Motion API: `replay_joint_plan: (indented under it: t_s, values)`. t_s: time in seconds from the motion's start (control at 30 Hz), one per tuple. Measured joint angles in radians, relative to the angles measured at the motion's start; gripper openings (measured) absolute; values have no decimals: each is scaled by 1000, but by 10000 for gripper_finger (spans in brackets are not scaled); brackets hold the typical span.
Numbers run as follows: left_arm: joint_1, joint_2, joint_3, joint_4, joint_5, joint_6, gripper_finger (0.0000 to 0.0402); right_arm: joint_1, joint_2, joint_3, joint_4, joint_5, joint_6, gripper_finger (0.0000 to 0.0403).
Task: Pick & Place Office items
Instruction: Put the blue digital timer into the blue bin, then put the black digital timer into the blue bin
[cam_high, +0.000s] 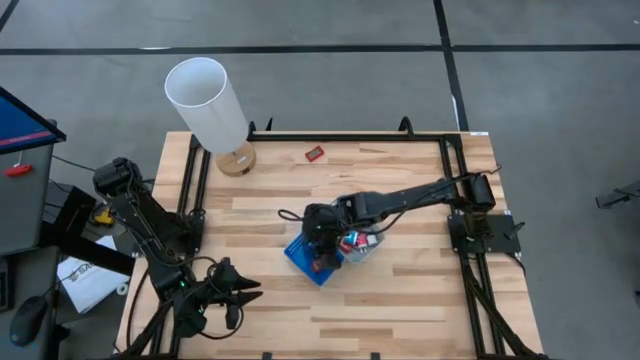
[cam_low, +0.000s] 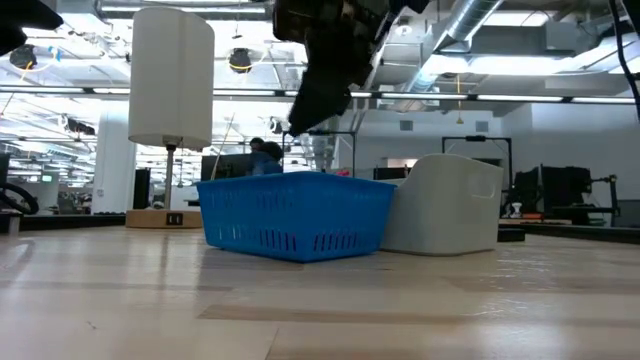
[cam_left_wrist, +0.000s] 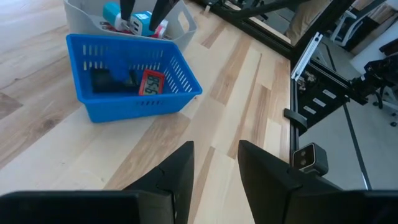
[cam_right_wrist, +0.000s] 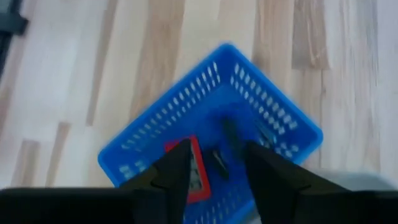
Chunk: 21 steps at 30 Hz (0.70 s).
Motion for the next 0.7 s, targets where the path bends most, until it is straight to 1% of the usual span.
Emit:
replay_joint_plan:
  t_s: [0.1, 0.2, 0.37, 0.57, 0.63, 0.7]
  values:
    - [0, 0, 0, 2, 0, 0, 121, -20, 0, 0, -103, -1, -9, 172]
    - [0, 0, 0, 2, 0, -1, 121, -51, -10, -1, -231, -1, -43, 191]
    - [0, 0, 0, 2, -17, -1, 121, -103, -92, -2, -368, 0, -99, 200]
    - [0, 0, 1, 6, -26, -8, 121, -169, -264, -10, -527, 2, -203, 194]
    - [2, 0, 1, 5, -36, -8, 121, -199, -345, -60, -535, 1, -246, 194]
    - [2, 0, 1, 3, -47, -8, 121, -231, -434, -139, -538, -2, -289, 198]
